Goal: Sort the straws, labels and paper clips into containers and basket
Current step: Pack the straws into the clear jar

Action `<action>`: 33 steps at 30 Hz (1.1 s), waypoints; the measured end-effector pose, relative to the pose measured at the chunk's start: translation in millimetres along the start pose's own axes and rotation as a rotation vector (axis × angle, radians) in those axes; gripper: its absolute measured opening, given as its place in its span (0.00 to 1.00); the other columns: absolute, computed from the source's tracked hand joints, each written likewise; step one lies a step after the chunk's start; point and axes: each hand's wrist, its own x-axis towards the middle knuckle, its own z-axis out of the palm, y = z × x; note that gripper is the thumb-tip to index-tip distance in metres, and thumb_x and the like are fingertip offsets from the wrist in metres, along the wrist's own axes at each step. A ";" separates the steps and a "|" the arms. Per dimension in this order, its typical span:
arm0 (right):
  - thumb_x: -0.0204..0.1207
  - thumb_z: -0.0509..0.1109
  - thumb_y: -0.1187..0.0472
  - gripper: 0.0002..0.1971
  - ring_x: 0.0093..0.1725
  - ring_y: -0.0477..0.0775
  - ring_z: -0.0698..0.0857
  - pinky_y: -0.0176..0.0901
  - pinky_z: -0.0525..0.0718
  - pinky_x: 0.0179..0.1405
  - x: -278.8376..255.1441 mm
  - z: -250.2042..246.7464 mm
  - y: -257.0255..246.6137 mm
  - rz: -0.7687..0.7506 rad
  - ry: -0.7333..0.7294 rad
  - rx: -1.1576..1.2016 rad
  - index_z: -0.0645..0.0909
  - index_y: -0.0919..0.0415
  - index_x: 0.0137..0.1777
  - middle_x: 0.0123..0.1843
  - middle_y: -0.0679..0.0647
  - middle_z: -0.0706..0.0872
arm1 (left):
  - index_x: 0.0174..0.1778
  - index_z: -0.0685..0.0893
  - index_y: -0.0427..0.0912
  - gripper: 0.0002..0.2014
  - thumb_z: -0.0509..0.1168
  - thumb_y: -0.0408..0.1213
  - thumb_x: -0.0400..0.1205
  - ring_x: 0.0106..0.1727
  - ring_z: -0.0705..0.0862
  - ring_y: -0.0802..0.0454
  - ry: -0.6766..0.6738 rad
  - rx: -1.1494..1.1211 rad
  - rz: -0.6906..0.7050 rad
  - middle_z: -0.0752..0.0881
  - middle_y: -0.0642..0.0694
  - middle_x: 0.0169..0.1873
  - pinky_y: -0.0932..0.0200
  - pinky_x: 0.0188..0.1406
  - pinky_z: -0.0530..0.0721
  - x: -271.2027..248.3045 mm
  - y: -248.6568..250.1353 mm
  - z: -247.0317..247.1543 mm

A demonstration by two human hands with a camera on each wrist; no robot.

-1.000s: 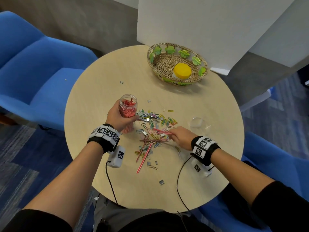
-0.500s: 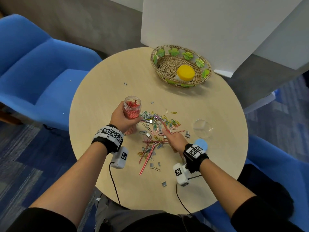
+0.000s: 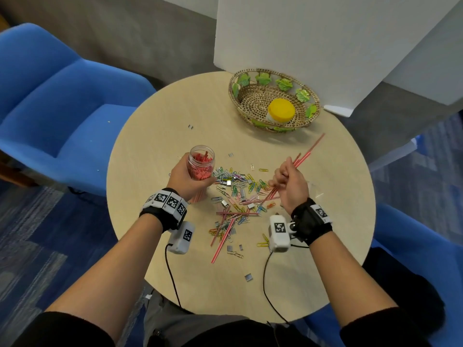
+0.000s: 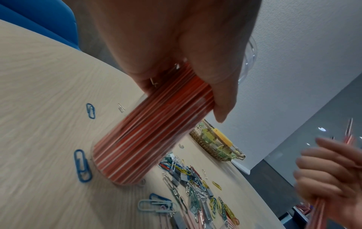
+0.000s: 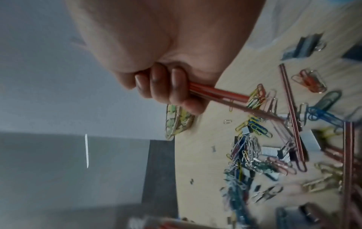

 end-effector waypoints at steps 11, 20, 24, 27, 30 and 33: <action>0.91 0.45 0.47 0.28 0.32 0.49 0.81 0.42 0.77 0.45 -27.4 21.9 28.9 0.063 -0.496 -1.221 0.85 0.63 0.59 0.31 0.50 0.80 | 0.68 0.79 0.41 0.34 0.85 0.34 0.67 0.61 0.86 0.50 0.002 0.006 0.001 0.88 0.45 0.57 0.51 0.65 0.84 2.1 -1.8 -1.7; 0.82 0.63 0.53 0.18 0.57 0.55 0.86 0.46 0.82 0.55 -53.3 47.6 67.0 -0.312 -0.903 -1.512 0.78 0.43 0.72 0.61 0.50 0.89 | 0.66 0.79 0.41 0.34 0.85 0.34 0.66 0.60 0.87 0.49 0.023 -0.022 -0.004 0.88 0.45 0.57 0.56 0.62 0.84 3.5 -1.9 -4.6; 0.75 0.70 0.61 0.15 0.41 0.61 0.86 0.45 0.79 0.39 -60.5 63.4 78.1 -0.496 -1.034 -1.727 0.82 0.53 0.62 0.40 0.54 0.88 | 0.66 0.79 0.39 0.34 0.85 0.34 0.66 0.59 0.87 0.51 0.022 -0.015 -0.001 0.88 0.45 0.57 0.63 0.58 0.83 3.5 -2.2 -3.9; 0.71 0.72 0.67 0.05 0.28 0.59 0.78 0.45 0.81 0.31 -55.3 71.9 80.3 -0.542 -1.094 -1.855 0.83 0.61 0.46 0.27 0.54 0.76 | 0.66 0.79 0.39 0.34 0.86 0.34 0.66 0.59 0.87 0.52 0.017 -0.026 -0.001 0.88 0.45 0.57 0.63 0.59 0.83 3.7 -3.0 -5.0; 0.78 0.69 0.69 0.03 0.32 0.58 0.82 0.46 0.84 0.33 -48.7 78.6 77.7 -0.603 -1.129 -1.923 0.83 0.63 0.48 0.32 0.56 0.83 | 0.66 0.79 0.41 0.34 0.85 0.33 0.66 0.58 0.86 0.55 0.011 -0.021 0.002 0.87 0.47 0.56 0.70 0.56 0.81 4.2 -2.9 -6.0; 0.81 0.66 0.70 0.06 0.41 0.59 0.87 0.50 0.87 0.44 -42.9 75.5 74.2 -0.625 -1.171 -1.927 0.82 0.65 0.55 0.43 0.58 0.88 | 0.66 0.79 0.41 0.33 0.85 0.33 0.66 0.58 0.86 0.56 0.009 -0.019 0.005 0.87 0.47 0.55 0.71 0.55 0.81 4.7 -3.7 -5.8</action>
